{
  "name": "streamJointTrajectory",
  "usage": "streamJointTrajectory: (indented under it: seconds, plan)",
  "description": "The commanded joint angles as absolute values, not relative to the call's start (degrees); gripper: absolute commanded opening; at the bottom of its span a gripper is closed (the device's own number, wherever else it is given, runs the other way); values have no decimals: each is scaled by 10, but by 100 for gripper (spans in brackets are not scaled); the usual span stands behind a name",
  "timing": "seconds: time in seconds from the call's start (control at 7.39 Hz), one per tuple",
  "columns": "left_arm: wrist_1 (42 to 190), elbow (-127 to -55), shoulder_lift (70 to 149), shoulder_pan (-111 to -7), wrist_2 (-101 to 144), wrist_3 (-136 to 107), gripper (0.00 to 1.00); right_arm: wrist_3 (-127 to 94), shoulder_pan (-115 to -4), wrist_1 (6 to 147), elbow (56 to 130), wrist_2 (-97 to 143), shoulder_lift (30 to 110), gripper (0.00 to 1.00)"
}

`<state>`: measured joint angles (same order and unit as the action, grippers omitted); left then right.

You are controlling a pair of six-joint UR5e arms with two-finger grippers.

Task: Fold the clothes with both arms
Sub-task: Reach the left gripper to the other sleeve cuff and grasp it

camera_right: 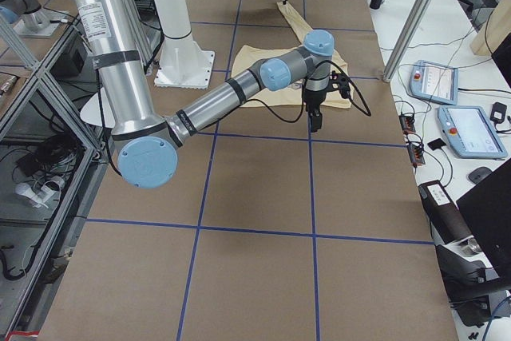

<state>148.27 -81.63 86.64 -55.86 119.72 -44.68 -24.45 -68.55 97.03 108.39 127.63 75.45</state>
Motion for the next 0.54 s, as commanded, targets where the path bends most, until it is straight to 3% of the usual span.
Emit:
streamJointTrajectory:
  seconds: [0.0,0.14,0.27,0.41]
  plan:
    - [1483,-816,866,-554,1197,-446,51,-246,-686,970,1089,1277,756,100]
    - [1483,-816,865,-553,1197,-446,47,-246,-686,970,1089,1277,756,100]
    - [1483,-816,863,-553,1197,-447,27,-246,-685,970,1089,1277,756,100]
    - [1484,-820,861,-553,1197,-447,0,-246,-685,970,1090,1277,756,100]
